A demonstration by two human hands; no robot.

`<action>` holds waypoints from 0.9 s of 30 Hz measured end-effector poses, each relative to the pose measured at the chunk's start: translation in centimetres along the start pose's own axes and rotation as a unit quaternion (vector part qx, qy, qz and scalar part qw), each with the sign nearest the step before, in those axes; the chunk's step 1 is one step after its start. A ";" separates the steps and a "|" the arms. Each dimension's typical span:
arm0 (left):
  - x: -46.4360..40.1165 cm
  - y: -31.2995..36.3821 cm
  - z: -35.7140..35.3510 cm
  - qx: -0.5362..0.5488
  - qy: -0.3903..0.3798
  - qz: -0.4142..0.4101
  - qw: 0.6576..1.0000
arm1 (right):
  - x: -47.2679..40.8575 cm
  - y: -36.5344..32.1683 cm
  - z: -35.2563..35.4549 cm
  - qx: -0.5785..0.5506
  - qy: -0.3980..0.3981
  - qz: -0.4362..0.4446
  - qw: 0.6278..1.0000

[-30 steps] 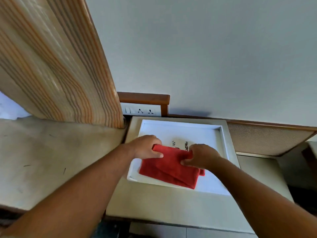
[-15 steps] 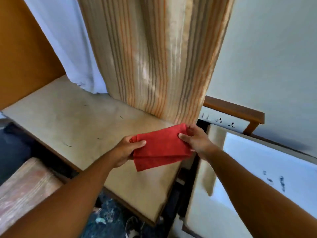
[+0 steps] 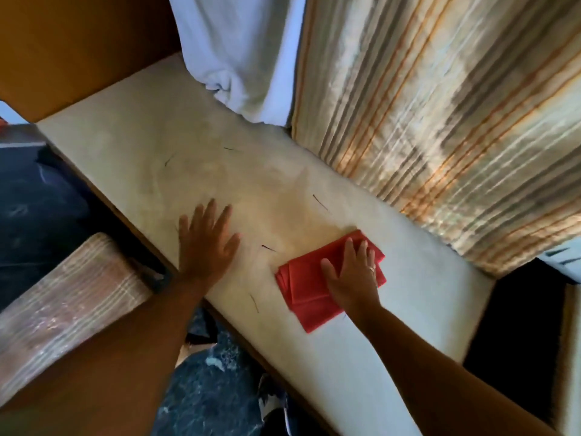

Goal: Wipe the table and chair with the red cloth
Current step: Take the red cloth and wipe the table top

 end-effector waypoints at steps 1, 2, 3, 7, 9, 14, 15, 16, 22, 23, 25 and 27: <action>-0.2 -0.9 -0.7 0.005 -0.016 0.017 1.000 | -1.2 -0.5 -0.6 0.004 -0.001 -0.022 1.000; -0.4 -1.5 -1.5 0.021 -0.024 0.033 0.999 | -2.4 -0.9 -1.2 0.008 0.005 -0.042 0.999; -0.5 -1.8 -2.1 0.035 -0.022 0.044 0.998 | -3.6 -1.1 -1.6 0.024 0.019 -0.055 0.998; -1.3 -2.5 -3.0 0.052 0.000 0.040 0.998 | -9.8 -1.9 0.2 0.134 0.105 -0.006 0.985; -1.7 -2.9 -3.4 0.054 0.005 0.059 0.997 | -13.5 -3.8 1.4 0.160 0.100 0.029 0.982; -1.7 -2.6 -3.0 0.049 -0.005 0.076 0.996 | -8.0 -8.3 -6.2 0.286 -0.001 0.341 0.896; -1.6 -2.5 -2.9 0.044 -0.009 0.075 0.996 | -5.5 -7.0 -7.0 0.293 -0.039 0.404 0.866; -1.5 -2.4 -2.8 0.042 -0.014 0.074 0.996 | -3.9 -5.1 -6.5 0.278 -0.082 0.436 0.852; -1.9 -2.5 -2.8 0.024 -0.027 0.078 0.996 | -14.1 0.0 6.1 0.182 0.046 0.261 0.947; -1.9 -2.5 -2.9 0.023 -0.028 0.080 0.996 | -15.2 -1.2 6.3 0.148 0.065 0.211 0.964; -1.9 -2.6 -2.9 0.024 -0.033 0.081 0.996 | -14.3 -3.8 2.9 0.117 0.054 0.235 0.963; -1.8 -2.5 -2.7 0.026 -0.032 0.081 0.996 | -9.7 -4.5 -2.0 0.148 -0.047 0.407 0.900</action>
Point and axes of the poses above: each hand's wrist, its own x-axis away from the middle knuckle, its own z-axis out of the back of the hand, y = z × x, the point moved 1 cm from there along -x, towards the middle knuckle, and after that the axes turned 13 degrees about -y, right-handed, at the moved point
